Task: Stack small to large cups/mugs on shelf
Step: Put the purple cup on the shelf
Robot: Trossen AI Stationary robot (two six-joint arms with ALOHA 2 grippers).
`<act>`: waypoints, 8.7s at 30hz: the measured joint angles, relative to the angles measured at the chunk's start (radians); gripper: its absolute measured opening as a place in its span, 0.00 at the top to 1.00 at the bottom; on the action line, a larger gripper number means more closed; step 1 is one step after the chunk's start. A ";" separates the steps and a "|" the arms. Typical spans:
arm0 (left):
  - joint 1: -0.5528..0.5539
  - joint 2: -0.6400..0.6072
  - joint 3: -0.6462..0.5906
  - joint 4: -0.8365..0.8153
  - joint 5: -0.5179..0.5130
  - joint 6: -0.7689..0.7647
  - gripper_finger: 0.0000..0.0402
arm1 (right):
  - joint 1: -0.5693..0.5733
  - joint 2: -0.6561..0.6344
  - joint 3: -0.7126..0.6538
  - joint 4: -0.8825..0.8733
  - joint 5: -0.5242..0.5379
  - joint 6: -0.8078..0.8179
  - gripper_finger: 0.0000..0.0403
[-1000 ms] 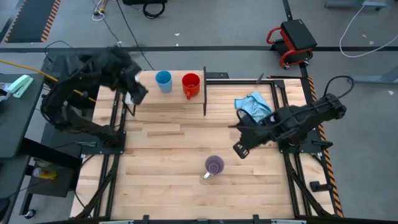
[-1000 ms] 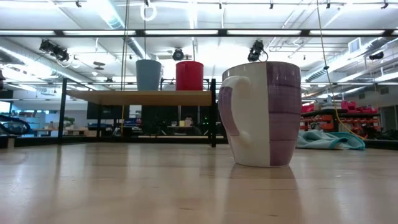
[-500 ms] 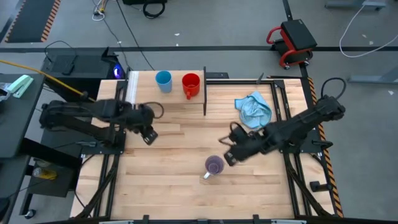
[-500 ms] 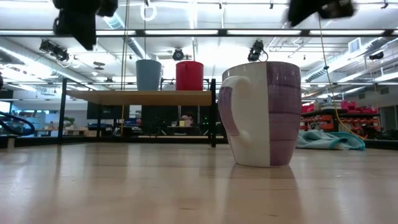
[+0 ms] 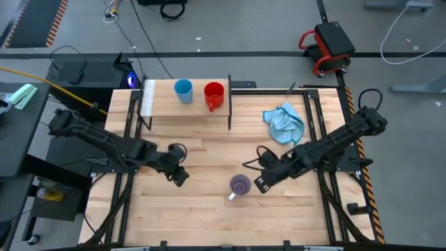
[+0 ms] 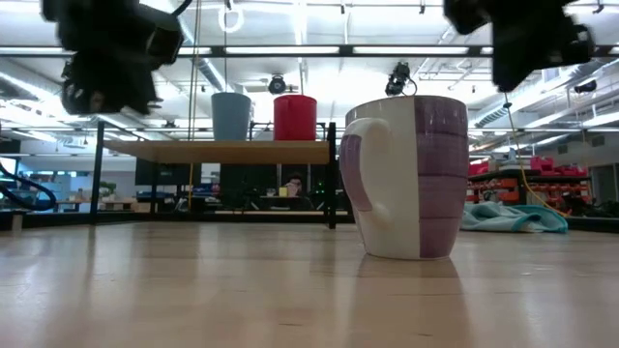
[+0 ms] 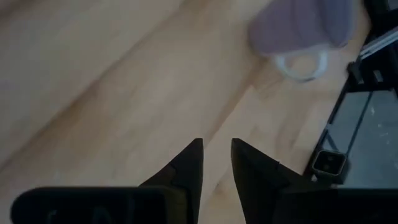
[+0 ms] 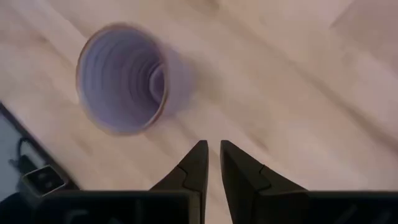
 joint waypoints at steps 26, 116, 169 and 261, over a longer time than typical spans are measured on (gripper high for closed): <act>-0.051 0.216 -0.016 0.329 0.000 -0.042 0.80 | 0.069 0.180 -0.219 0.541 0.076 0.193 0.99; -0.052 0.184 -0.016 0.308 -0.053 -0.114 0.82 | -0.150 0.428 -0.019 0.816 -0.076 -0.156 0.99; -0.043 0.027 0.366 -0.493 -0.225 -0.112 0.87 | -0.155 0.353 -0.019 0.809 -0.048 -0.244 0.90; -0.018 0.238 0.366 -0.342 -0.087 -0.121 0.87 | -0.157 0.539 0.069 0.981 -0.243 -0.402 0.98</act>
